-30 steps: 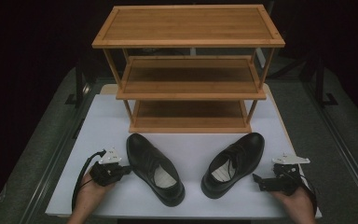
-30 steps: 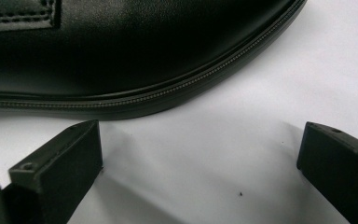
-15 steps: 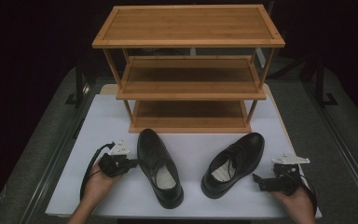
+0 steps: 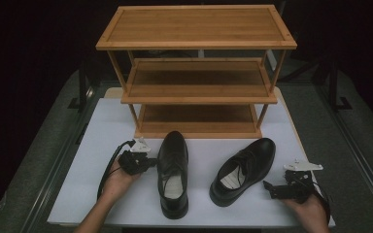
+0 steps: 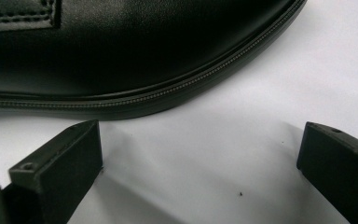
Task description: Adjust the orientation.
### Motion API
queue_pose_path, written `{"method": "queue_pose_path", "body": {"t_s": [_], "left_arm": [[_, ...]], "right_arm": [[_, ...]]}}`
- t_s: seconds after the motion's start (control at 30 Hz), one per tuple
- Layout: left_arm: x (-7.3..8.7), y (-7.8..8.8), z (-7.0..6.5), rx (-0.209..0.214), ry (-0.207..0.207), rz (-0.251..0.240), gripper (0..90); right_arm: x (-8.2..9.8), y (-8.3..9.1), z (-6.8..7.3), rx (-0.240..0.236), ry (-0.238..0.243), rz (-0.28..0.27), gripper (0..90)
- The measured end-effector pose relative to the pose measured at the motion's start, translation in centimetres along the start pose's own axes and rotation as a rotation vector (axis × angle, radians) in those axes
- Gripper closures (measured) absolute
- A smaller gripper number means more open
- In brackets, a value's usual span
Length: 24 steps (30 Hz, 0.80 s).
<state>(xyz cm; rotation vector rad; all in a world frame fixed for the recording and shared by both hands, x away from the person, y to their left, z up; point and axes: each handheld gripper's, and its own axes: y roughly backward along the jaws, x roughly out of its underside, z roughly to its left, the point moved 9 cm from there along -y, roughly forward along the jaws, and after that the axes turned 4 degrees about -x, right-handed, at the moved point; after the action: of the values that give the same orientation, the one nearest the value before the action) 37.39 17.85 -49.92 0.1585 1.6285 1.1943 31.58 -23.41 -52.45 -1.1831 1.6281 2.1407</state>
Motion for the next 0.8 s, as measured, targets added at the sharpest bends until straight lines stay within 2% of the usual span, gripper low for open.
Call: {"method": "queue_pose_path", "body": {"t_s": [0.3,0.57,0.6,0.63,0.67,0.7,0.8], "left_arm": [[-0.6,-0.5,-0.2,0.008,-0.005,-0.004,90.0],[-0.6,-0.4,-0.1,0.03,0.009,-0.017,90.0],[-0.5,-0.2,0.0,0.022,0.004,-0.014,90.0],[-0.5,0.0,0.2,-0.001,0.012,-0.024,85.2],[-0.4,0.3,0.4,-0.006,0.016,-0.024,73.8],[-0.3,0.6,0.6,-0.006,0.019,-0.027,69.4],[0.6,1.7,1.3,-0.007,0.063,-0.028,54.3]], "right_arm": [[0.0,0.0,0.0,0.0,0.0,0.0,0.0],[0.0,0.0,0.0,0.0,0.0,0.001,0.0],[0.0,0.0,0.0,0.001,0.0,0.001,0.0],[0.0,0.0,0.0,0.001,0.0,0.001,0.0],[0.0,0.0,0.0,0.001,-0.001,0.003,0.0],[0.0,0.0,0.0,0.0,-0.001,0.002,0.0],[0.0,0.0,0.0,0.001,0.001,0.001,0.0]]}}
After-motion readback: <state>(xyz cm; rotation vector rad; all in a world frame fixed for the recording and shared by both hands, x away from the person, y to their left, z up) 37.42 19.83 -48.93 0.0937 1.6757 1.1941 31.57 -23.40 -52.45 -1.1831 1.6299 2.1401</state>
